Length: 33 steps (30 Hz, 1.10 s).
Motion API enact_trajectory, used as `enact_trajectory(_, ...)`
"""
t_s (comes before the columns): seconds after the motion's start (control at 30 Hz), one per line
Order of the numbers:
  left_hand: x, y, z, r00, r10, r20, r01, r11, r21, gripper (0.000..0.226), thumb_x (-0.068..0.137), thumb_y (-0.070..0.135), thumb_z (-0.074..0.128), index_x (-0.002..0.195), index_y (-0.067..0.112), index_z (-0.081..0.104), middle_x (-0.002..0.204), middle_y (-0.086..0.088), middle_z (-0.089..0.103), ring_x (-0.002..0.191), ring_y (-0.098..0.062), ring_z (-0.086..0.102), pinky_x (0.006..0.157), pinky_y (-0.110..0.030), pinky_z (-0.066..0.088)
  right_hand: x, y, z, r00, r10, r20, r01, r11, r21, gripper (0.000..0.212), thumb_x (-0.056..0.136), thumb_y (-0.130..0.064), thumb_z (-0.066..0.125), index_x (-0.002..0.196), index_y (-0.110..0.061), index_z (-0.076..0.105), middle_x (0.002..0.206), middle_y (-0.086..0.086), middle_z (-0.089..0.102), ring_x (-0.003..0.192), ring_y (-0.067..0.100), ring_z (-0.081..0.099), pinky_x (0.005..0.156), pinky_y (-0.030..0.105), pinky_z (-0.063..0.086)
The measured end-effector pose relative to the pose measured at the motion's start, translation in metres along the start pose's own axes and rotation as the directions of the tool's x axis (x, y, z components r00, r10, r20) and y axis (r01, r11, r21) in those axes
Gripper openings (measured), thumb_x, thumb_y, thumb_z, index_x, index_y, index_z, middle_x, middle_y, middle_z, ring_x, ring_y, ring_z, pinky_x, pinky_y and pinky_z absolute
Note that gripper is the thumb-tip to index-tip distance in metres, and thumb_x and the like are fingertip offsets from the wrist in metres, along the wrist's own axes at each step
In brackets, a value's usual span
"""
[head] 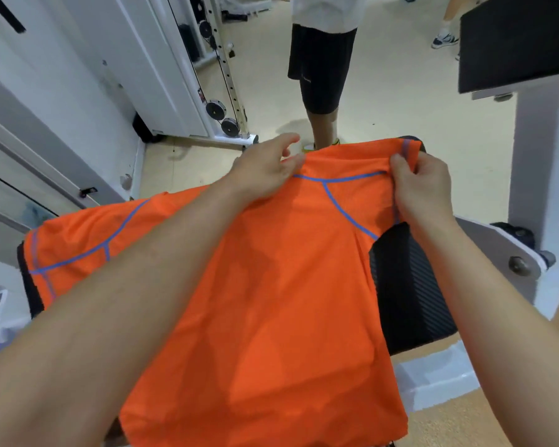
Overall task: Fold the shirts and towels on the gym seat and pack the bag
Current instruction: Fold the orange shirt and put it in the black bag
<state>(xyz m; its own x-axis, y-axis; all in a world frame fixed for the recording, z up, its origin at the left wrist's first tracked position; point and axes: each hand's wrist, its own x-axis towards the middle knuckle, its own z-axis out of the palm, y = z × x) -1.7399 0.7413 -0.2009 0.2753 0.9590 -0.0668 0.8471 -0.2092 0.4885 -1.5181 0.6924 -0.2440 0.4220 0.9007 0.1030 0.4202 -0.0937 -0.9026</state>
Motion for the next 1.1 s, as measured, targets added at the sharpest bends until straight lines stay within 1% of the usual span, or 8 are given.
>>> enact_trajectory(0.13, 0.019, -0.006, -0.01, 0.995, -0.053, 0.08, 0.062, 0.99, -0.126, 0.023, 0.084, 0.043, 0.07, 0.094, 0.022, 0.069, 0.076, 0.009, 0.057, 0.067, -0.003, 0.053, 0.06, -0.021, 0.042, 0.012, 0.011, -0.005, 0.996, -0.079, -0.043, 0.068, 0.975, -0.213, 0.038, 0.099, -0.035, 0.043, 0.07, -0.011, 0.048, 0.067, 0.002, 0.049, 0.073, 0.026, 0.048, 0.063, 0.033, 0.028)
enact_trajectory(0.23, 0.029, -0.011, -0.016, 0.99, -0.019, 0.139, 0.051, 0.972, -0.231, 0.019, 0.084, 0.031, 0.074, 0.08, 0.017, 0.061, 0.07, 0.007, 0.054, 0.059, -0.002, 0.048, 0.054, -0.014, 0.039, 0.019, 0.021, -0.013, 0.987, -0.143, -0.076, 0.112, 0.941, -0.321, 0.04, 0.099, -0.04, 0.042, 0.078, -0.009, 0.056, 0.072, 0.005, 0.054, 0.075, 0.028, 0.049, 0.063, 0.034, 0.029)
enact_trajectory(0.47, 0.058, 0.011, 0.005, 0.944, 0.174, -0.282, -0.211, 0.972, -0.107, 0.014, 0.086, 0.023, 0.068, 0.086, 0.017, 0.056, 0.078, 0.009, 0.056, 0.079, -0.012, 0.055, 0.076, -0.027, 0.044, 0.029, 0.022, -0.018, 0.971, -0.165, -0.171, 0.095, 0.93, -0.354, 0.036, 0.101, -0.04, 0.039, 0.081, -0.012, 0.049, 0.073, 0.005, 0.051, 0.077, 0.032, 0.048, 0.064, 0.035, 0.028)
enact_trajectory(0.57, 0.063, 0.009, 0.004, 0.998, 0.069, 0.005, -0.069, 0.997, 0.038, 0.032, 0.088, 0.044, 0.064, 0.114, 0.027, 0.059, 0.103, 0.008, 0.061, 0.096, -0.01, 0.057, 0.087, -0.027, 0.045, 0.03, 0.022, -0.017, 0.972, -0.197, -0.129, 0.141, 0.927, -0.348, 0.03, 0.1, -0.039, 0.041, 0.096, -0.013, 0.057, 0.076, 0.01, 0.058, 0.082, 0.036, 0.055, 0.066, 0.036, 0.034)
enact_trajectory(0.67, 0.061, -0.001, 0.001, 0.973, -0.072, 0.218, 0.087, 0.995, -0.058, 0.031, 0.091, 0.048, 0.06, 0.103, 0.021, 0.069, 0.091, 0.009, 0.064, 0.079, -0.003, 0.058, 0.07, -0.016, 0.045, 0.03, 0.021, -0.018, 0.983, -0.159, -0.087, 0.127, 0.947, -0.295, 0.025, 0.1, -0.037, 0.043, 0.094, -0.017, 0.057, 0.066, -0.002, 0.049, 0.077, 0.029, 0.05, 0.065, 0.032, 0.028)
enact_trajectory(0.8, 0.064, -0.002, 0.005, 1.0, 0.02, 0.02, -0.017, 0.99, -0.14, 0.019, 0.086, 0.032, 0.07, 0.082, 0.014, 0.066, 0.074, 0.009, 0.059, 0.068, -0.004, 0.053, 0.055, -0.009, 0.037, 0.026, 0.02, -0.02, 0.992, -0.105, -0.077, 0.089, 0.978, -0.189, 0.035, 0.098, -0.037, 0.046, 0.073, -0.013, 0.049, 0.061, 0.001, 0.048, 0.068, 0.025, 0.047, 0.06, 0.035, 0.025)
enact_trajectory(1.0, 0.067, 0.016, 0.016, 0.936, 0.239, -0.258, -0.158, 0.941, 0.299, 0.018, 0.087, 0.034, 0.065, 0.1, 0.022, 0.066, 0.1, -0.003, 0.055, 0.104, -0.024, 0.051, 0.088, -0.039, 0.041, 0.013, 0.003, -0.021, 0.99, -0.121, -0.073, 0.116, 0.991, -0.068, 0.015, 0.091, -0.032, 0.061, 0.081, -0.02, 0.062, 0.065, -0.013, 0.054, 0.065, 0.01, 0.05, 0.062, 0.026, 0.036)
enact_trajectory(1.1, 0.036, 0.033, 0.018, 0.896, 0.324, -0.303, -0.252, 0.934, 0.253, 0.022, 0.09, 0.025, 0.058, 0.109, 0.022, 0.067, 0.099, -0.005, 0.062, 0.1, -0.024, 0.056, 0.087, -0.04, 0.044, 0.006, -0.007, -0.021, 0.985, -0.169, -0.042, 0.163, 0.98, -0.112, 0.008, 0.09, -0.03, 0.064, 0.085, -0.025, 0.065, 0.066, -0.016, 0.056, 0.065, 0.006, 0.052, 0.062, 0.021, 0.037)
